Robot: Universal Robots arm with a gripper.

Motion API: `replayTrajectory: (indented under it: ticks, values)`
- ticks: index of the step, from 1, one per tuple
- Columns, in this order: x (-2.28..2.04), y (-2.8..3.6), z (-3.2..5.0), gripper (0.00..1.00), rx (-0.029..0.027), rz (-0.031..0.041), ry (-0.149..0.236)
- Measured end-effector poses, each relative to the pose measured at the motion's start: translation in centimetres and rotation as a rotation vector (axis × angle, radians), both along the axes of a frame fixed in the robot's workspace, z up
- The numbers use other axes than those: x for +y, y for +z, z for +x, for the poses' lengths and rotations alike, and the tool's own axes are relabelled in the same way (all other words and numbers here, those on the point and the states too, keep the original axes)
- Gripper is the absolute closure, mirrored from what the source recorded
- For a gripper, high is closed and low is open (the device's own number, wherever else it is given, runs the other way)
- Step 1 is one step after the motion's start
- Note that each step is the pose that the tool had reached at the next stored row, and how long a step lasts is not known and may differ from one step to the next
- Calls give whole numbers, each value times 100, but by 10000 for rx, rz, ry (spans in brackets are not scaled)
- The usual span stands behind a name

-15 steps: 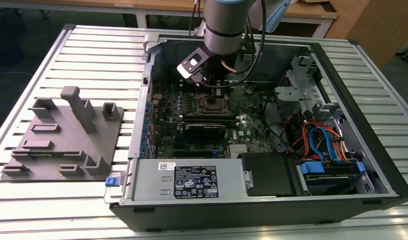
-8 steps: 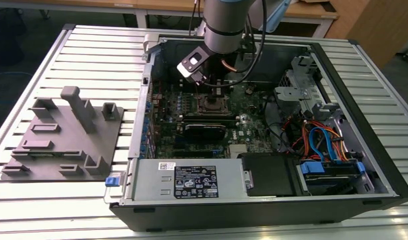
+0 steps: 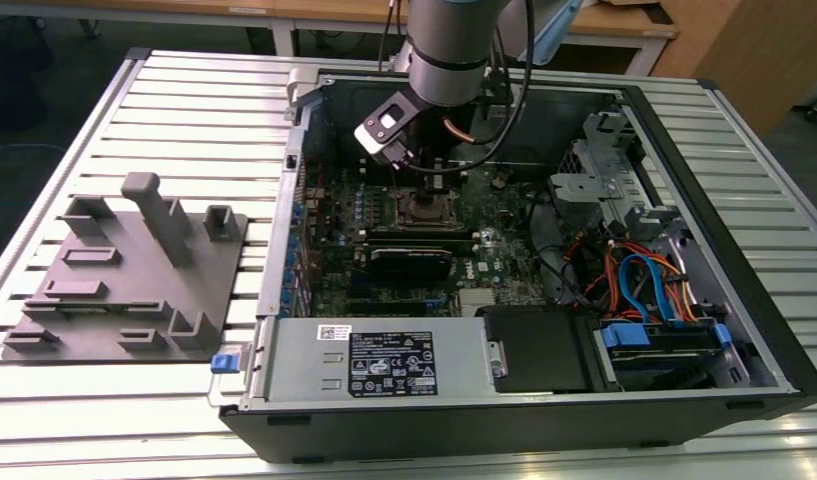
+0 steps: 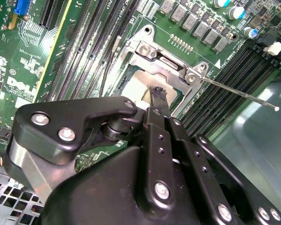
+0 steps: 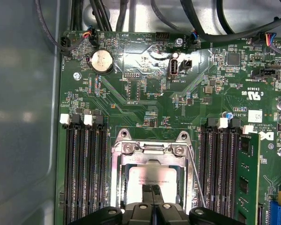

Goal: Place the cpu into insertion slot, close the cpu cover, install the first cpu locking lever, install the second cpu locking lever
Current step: 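Install the first cpu locking lever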

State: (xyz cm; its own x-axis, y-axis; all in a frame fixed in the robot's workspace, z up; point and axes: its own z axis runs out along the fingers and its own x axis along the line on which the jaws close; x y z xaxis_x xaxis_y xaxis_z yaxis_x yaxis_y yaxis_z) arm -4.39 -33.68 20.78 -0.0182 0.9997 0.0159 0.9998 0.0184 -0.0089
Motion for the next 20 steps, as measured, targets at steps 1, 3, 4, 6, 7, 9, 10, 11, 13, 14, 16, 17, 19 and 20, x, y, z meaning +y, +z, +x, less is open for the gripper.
replayTrajectory:
  ticks: [1,3,4,6,7,9,10,11,13,14,16,17,19,20]
  values:
    - [0,2,0,90,0,1,0]
    - [0,9,0,90,-1,2,0]
    - [0,12,0,90,-1,2,0]
    - [0,14,0,90,-2,2,0]
    - [0,15,0,90,-1,3,0]
    - [0,18,0,90,-1,1,0]
    - [0,20,0,90,-1,1,0]
    - [0,21,0,90,-1,2,0]
    - [0,26,0,90,0,2,0]
    - [0,29,0,90,0,2,0]
    - [0,34,0,90,-1,3,0]
    - [0,36,0,90,-1,3,0]
    - [0,39,0,90,-3,5,0]
    - [0,44,0,90,-1,3,0]
